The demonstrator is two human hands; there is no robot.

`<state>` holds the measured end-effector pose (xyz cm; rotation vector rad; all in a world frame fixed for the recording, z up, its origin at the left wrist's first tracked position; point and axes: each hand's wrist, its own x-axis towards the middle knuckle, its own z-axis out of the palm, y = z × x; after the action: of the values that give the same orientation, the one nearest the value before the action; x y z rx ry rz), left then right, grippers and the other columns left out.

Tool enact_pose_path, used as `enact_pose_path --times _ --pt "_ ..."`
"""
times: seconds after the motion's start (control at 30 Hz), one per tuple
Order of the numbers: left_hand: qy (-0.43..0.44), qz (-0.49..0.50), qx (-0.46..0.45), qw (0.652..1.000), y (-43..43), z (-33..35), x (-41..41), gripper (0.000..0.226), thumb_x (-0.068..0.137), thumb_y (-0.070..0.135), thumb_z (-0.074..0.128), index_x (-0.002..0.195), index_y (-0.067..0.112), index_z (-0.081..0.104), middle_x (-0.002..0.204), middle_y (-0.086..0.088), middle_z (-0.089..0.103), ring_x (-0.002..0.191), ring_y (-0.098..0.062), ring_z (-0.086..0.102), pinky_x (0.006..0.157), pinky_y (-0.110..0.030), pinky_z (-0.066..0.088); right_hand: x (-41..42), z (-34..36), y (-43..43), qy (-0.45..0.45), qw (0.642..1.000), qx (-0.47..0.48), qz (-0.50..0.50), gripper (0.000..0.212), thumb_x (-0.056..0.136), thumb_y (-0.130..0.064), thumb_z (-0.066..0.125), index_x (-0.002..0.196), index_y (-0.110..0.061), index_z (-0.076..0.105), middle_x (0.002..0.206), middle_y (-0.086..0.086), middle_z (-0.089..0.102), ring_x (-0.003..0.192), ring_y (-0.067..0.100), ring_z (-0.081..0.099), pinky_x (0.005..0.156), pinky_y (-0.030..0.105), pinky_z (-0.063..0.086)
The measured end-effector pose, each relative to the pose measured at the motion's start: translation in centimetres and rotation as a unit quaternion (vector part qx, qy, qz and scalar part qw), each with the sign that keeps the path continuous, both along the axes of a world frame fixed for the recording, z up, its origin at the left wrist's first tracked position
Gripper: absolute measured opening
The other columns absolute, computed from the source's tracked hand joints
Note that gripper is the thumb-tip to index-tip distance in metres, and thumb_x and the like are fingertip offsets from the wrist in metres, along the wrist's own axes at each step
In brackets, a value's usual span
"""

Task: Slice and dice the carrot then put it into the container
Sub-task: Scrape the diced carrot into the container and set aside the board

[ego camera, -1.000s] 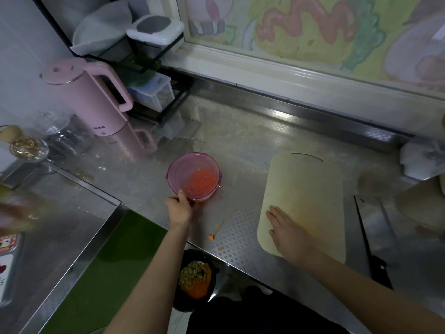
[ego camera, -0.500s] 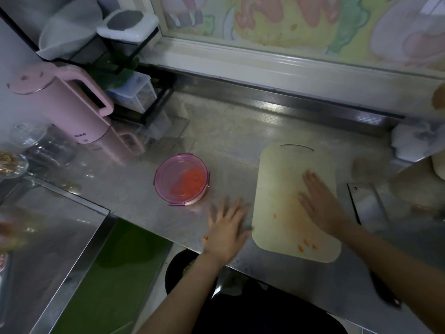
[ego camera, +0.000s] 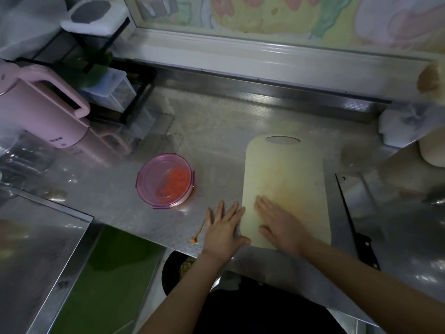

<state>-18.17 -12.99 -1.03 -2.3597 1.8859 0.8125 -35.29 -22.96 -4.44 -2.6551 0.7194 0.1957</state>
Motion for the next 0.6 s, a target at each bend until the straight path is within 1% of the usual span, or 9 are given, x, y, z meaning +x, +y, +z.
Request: enact_pose_path --times 0.07,0.13,0.17,0.23,0.3,0.33,0.47,0.53,0.6 --pt "0.003 0.005 -0.002 1.000 0.0 -0.1 0.0 0.085 0.080 0.053 0.060 0.148 0.032 0.015 0.157 0.012 0.007 0.146 -0.022 -0.006 0.115 -0.048 -0.007 -0.4 -0.5 1.7 -0.004 0.998 -0.008 0.068 0.054 0.096 -0.036 0.030 0.138 -0.004 0.037 0.142 0.012 0.047 0.134 0.021 0.036 0.114 0.029 0.016" --pt "0.011 0.014 -0.003 1.000 0.1 -0.3 0.0 0.087 0.079 0.053 0.062 0.149 0.031 0.014 0.157 0.013 0.006 0.146 -0.021 -0.006 0.116 -0.048 -0.006 -0.6 -0.1 1.5 -0.038 0.996 0.022 0.081 0.054 0.097 -0.035 0.028 0.142 -0.006 0.036 0.147 0.006 0.039 0.137 0.013 0.029 0.115 0.028 0.020" --pt "0.017 0.020 -0.003 1.000 0.1 -0.4 0.0 0.088 0.079 0.052 0.062 0.149 0.030 0.014 0.157 0.013 0.006 0.146 -0.021 -0.006 0.116 -0.048 -0.006 -0.6 0.3 0.6 -0.056 0.996 0.039 0.065 0.056 0.097 -0.035 0.027 0.145 -0.007 0.032 0.151 0.003 0.029 0.140 0.011 0.022 0.116 0.027 0.018" --pt "0.027 0.025 -0.005 0.999 0.2 -0.5 0.0 0.089 0.079 0.051 0.063 0.149 0.029 0.013 0.157 0.012 0.006 0.146 -0.021 -0.007 0.116 -0.048 -0.005 0.1 1.4 -1.9 -0.070 0.997 0.032 0.016 0.061 0.096 -0.040 0.017 0.149 -0.010 0.019 0.155 -0.003 0.010 0.144 0.008 0.004 0.118 0.024 0.005" --pt "0.030 0.026 -0.004 0.999 0.4 -0.6 -0.1 0.089 0.080 0.050 0.063 0.150 0.028 0.012 0.158 0.012 0.005 0.145 -0.021 -0.008 0.116 -0.047 -0.006 1.6 1.8 -4.4 -0.047 0.999 0.003 -0.017 0.069 0.092 -0.047 0.004 0.151 -0.011 0.009 0.158 -0.001 0.001 0.144 0.007 -0.008 0.117 0.022 -0.006" --pt "0.028 0.025 -0.005 0.999 0.4 -0.5 -0.2 0.089 0.081 0.050 0.062 0.150 0.028 0.011 0.158 0.011 0.005 0.145 -0.022 -0.008 0.115 -0.047 -0.007 2.5 2.0 -5.3 -0.030 0.999 -0.006 -0.022 0.070 0.093 -0.049 0.003 0.151 -0.011 0.005 0.159 0.001 -0.001 0.144 0.007 -0.011 0.116 0.022 -0.008" --pt "0.013 0.019 -0.006 1.000 0.3 -0.4 -0.3 0.087 0.081 0.049 0.061 0.150 0.027 0.011 0.158 0.011 0.006 0.146 -0.021 -0.006 0.114 -0.046 -0.013 4.3 1.5 -5.3 0.061 0.998 -0.002 0.013 0.055 0.104 -0.030 0.018 0.151 -0.009 0.001 0.159 0.004 -0.006 0.146 0.012 -0.011 0.117 0.024 -0.009" --pt "0.010 0.018 -0.001 1.000 0.2 -0.4 -0.2 0.087 0.081 0.050 0.061 0.150 0.027 0.012 0.158 0.011 0.006 0.146 -0.020 -0.005 0.114 -0.047 -0.013 3.3 0.8 -3.7 0.043 0.997 -0.029 0.057 0.055 0.102 -0.030 0.012 0.150 -0.006 0.002 0.159 0.007 -0.003 0.144 0.014 -0.013 0.116 0.026 -0.011" --pt "0.011 0.019 0.000 1.000 0.2 -0.4 -0.2 0.087 0.081 0.050 0.061 0.150 0.027 0.012 0.157 0.012 0.006 0.146 -0.020 -0.005 0.113 -0.048 -0.012 1.4 0.2 -1.8 0.010 0.994 -0.034 0.101 0.060 0.096 -0.032 0.007 0.148 -0.002 0.011 0.157 0.009 0.008 0.143 0.020 -0.006 0.116 0.038 -0.005"
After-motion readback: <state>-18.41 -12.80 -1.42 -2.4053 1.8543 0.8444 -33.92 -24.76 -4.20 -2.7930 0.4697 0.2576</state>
